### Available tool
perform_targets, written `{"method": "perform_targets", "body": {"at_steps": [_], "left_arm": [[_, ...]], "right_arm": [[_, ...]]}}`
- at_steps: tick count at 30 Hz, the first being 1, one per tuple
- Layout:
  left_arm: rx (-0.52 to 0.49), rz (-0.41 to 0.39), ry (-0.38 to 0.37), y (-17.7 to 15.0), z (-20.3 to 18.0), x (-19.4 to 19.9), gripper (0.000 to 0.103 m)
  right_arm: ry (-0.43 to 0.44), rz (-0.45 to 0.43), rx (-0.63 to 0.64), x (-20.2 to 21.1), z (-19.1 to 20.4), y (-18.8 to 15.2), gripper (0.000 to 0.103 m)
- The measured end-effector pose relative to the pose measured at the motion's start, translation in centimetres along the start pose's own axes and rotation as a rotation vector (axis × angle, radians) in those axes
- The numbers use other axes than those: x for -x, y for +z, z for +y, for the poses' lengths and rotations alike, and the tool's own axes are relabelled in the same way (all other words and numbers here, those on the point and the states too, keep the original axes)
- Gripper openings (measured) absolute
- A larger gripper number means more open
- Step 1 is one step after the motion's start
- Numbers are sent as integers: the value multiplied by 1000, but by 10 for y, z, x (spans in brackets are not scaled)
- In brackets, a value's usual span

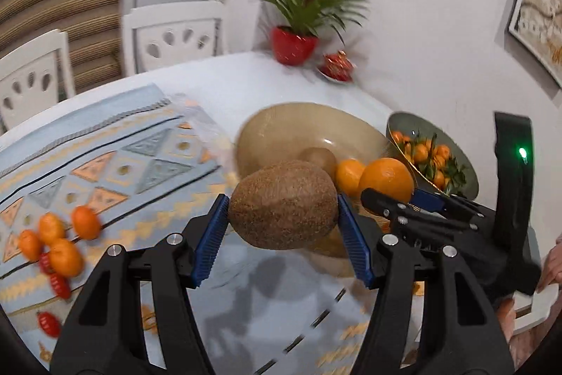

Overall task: Organize fruits
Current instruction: 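Carry the orange and kiwi in both tools over the glass bowl, then open both tools to drop the orange and kiwi into the bowl, then move both open tools back toward the remaining tomatoes and mandarins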

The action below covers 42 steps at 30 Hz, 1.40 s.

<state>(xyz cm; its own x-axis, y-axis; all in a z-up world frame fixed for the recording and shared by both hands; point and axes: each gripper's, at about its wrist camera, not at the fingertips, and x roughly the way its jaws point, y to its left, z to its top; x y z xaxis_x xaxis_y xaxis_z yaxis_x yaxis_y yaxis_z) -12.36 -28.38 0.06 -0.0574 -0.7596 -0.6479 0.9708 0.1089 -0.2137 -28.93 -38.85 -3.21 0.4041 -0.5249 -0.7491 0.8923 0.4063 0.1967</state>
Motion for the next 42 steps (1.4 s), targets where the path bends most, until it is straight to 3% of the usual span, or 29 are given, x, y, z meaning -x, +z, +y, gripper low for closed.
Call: {"method": "perform_targets", "body": {"at_steps": [8, 18, 24, 29, 32, 34, 42], "left_arm": [[-60, 68, -9, -1, -28, -43, 62], [0, 98, -28, -1, -19, -57, 59], [-2, 11, -44, 2, -6, -14, 61], [37, -37, -35, -6, 10, 22, 64], [52, -71, -30, -20, 21, 50, 64], [63, -94, -26, -30, 29, 67, 64], [130, -209, 107, -55, 83, 152, 65]], "right_arm": [[-47, 59, -41, -26, -26, 3, 58], [-61, 54, -68, -23, -32, 3, 60], [-71, -49, -26, 15, -17, 9, 60], [-31, -71, 19, 30, 11, 5, 60], [-12, -80, 58, 35, 32, 0, 70], [7, -82, 84, 38, 47, -7, 70], [103, -81, 218, 46, 119, -26, 70]]}}
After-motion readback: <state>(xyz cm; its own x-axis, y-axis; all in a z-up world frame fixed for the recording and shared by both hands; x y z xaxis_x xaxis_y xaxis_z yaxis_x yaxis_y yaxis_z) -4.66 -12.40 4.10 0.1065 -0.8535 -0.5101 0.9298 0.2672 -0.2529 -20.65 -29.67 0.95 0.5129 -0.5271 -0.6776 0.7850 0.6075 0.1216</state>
